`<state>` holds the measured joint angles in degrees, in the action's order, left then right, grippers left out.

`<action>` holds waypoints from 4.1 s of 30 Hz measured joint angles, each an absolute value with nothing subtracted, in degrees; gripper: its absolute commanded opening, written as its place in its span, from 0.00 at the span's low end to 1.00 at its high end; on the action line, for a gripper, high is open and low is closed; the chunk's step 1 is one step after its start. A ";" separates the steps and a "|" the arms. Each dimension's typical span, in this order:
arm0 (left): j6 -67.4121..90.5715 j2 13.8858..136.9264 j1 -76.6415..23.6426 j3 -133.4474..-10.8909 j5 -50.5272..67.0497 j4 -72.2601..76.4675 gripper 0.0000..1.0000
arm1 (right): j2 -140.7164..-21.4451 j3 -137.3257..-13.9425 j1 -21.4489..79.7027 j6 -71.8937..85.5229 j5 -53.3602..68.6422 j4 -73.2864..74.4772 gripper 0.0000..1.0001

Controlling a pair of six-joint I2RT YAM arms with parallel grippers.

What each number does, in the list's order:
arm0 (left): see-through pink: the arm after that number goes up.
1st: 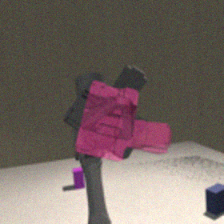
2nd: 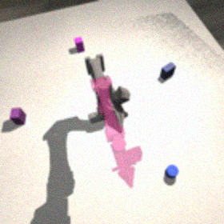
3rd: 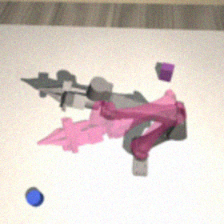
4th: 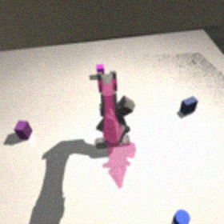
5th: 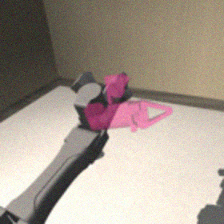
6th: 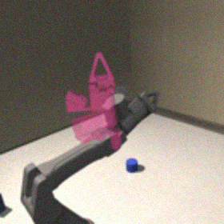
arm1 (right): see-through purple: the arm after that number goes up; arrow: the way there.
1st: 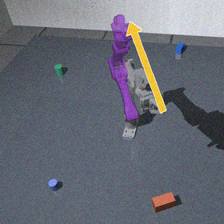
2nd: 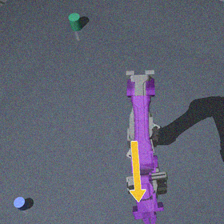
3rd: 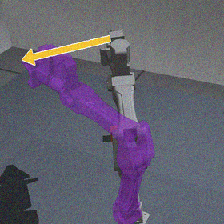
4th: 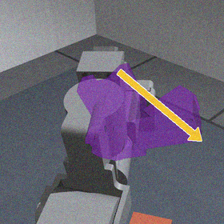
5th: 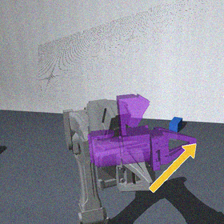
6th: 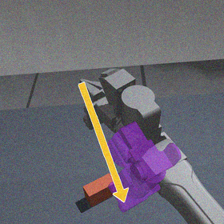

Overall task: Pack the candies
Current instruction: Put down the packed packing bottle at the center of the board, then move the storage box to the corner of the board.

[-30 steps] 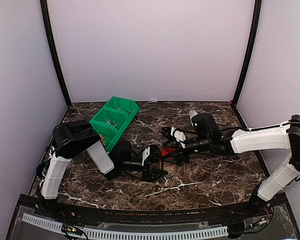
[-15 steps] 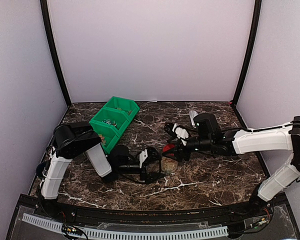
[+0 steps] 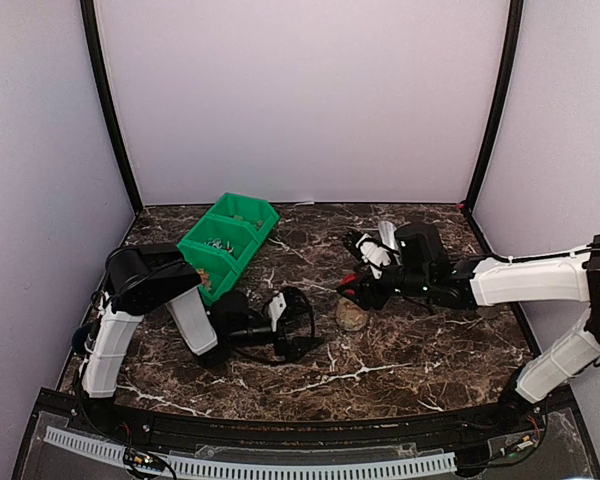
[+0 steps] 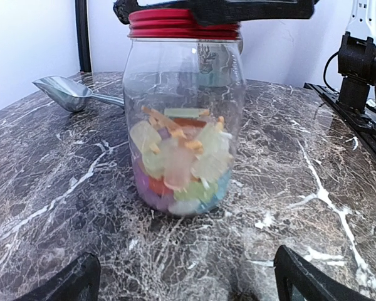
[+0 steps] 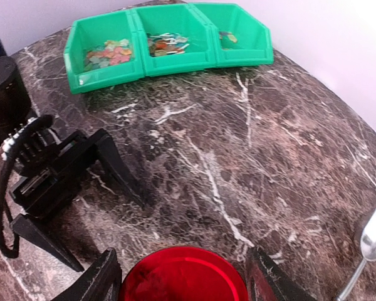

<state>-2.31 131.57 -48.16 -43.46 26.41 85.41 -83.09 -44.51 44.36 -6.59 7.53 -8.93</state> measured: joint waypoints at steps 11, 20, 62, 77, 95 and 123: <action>-0.84 126.52 -48.16 -47.35 20.05 69.06 0.99 | -79.96 -42.85 41.23 -3.77 -2.09 -7.11 0.59; 1.85 118.78 -49.36 -52.40 9.50 47.62 0.99 | -78.85 -42.24 39.11 -2.37 -5.19 -6.37 0.60; 29.28 94.43 -45.74 -59.94 -36.21 -7.86 0.99 | -93.58 -54.52 35.92 8.19 -9.08 -10.59 0.66; 32.47 82.35 -45.52 -50.94 -37.87 -8.67 0.99 | -110.91 -75.40 40.84 7.62 -9.74 -8.95 0.67; 30.50 77.12 -45.47 -42.35 -36.21 -5.80 0.99 | -117.80 -87.77 43.77 3.25 -10.81 -2.90 0.97; 41.52 82.87 -38.28 -40.62 -28.08 -5.08 0.99 | -75.66 -57.60 43.86 2.85 -25.34 2.83 0.97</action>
<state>41.52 82.87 -38.28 -40.62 -28.08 -5.08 -75.66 -57.60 43.86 2.85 -25.34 2.83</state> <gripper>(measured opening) 0.989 0.974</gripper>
